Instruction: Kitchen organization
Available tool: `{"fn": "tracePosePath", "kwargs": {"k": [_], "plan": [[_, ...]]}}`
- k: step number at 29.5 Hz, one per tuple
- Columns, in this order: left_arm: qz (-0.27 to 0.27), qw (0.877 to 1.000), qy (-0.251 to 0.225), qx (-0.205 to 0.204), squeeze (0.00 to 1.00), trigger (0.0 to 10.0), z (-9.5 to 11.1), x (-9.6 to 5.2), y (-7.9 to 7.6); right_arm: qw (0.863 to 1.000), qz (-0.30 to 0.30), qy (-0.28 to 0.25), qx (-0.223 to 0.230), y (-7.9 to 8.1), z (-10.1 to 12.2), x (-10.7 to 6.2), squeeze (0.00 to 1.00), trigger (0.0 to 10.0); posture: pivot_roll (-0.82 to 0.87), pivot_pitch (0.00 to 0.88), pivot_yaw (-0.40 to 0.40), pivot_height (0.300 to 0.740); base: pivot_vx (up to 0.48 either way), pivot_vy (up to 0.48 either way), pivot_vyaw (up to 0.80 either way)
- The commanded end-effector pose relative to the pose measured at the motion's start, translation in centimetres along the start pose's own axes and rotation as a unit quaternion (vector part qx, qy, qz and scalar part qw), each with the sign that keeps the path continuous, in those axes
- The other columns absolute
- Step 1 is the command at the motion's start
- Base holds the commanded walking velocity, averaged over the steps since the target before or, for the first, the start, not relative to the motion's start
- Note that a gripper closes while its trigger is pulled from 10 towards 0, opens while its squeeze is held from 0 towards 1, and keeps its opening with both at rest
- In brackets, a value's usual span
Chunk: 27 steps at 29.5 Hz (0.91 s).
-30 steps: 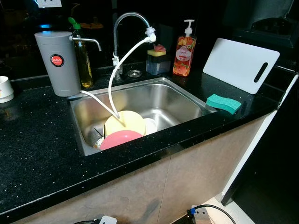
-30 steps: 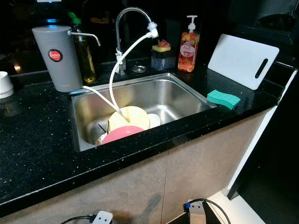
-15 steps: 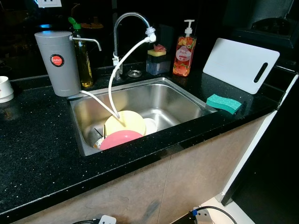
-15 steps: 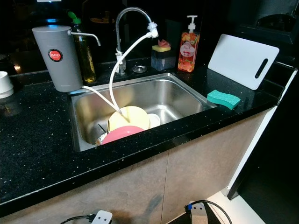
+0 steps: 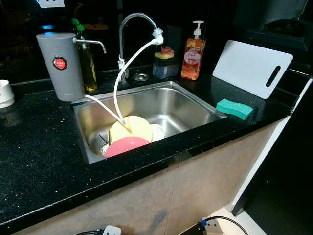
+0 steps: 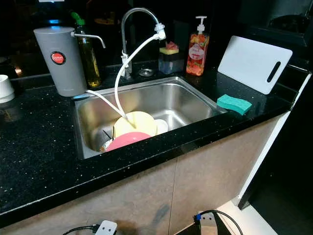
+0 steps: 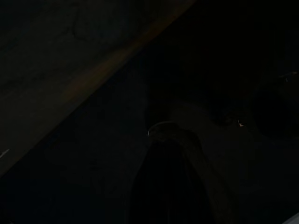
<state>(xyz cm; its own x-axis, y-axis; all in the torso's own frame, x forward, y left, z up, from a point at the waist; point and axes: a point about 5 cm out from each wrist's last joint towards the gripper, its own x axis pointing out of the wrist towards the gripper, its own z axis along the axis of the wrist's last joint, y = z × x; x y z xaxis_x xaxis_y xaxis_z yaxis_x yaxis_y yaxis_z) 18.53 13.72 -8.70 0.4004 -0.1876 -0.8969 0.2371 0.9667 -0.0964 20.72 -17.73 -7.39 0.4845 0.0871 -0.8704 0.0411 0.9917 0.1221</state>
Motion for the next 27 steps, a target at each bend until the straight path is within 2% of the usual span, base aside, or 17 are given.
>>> {"fn": "tracePosePath", "kwargs": {"k": [1,14,27], "plan": [[-0.002,1.0,0.003,-0.005,0.0,10.0,-0.41,0.03,-0.16,1.0,-0.003,0.006,0.004,-0.14,-0.37,-0.01,0.0,10.0,-0.03,0.028,-0.044,0.74,0.0,0.0,0.0],[0.001,1.0,0.005,-0.007,0.0,10.0,-0.85,0.03,-0.19,1.0,-0.006,0.008,-0.003,-0.65,-0.4,-0.12,0.0,10.0,-0.03,0.03,-0.045,0.74,0.0,0.0,0.0],[0.003,1.0,0.004,-0.005,0.0,10.0,-1.02,0.06,-0.36,1.0,-0.005,0.01,-0.01,-0.4,-0.6,-0.07,0.0,10.0,-0.02,0.015,-0.044,0.74,0.0,0.0,0.0]]}}
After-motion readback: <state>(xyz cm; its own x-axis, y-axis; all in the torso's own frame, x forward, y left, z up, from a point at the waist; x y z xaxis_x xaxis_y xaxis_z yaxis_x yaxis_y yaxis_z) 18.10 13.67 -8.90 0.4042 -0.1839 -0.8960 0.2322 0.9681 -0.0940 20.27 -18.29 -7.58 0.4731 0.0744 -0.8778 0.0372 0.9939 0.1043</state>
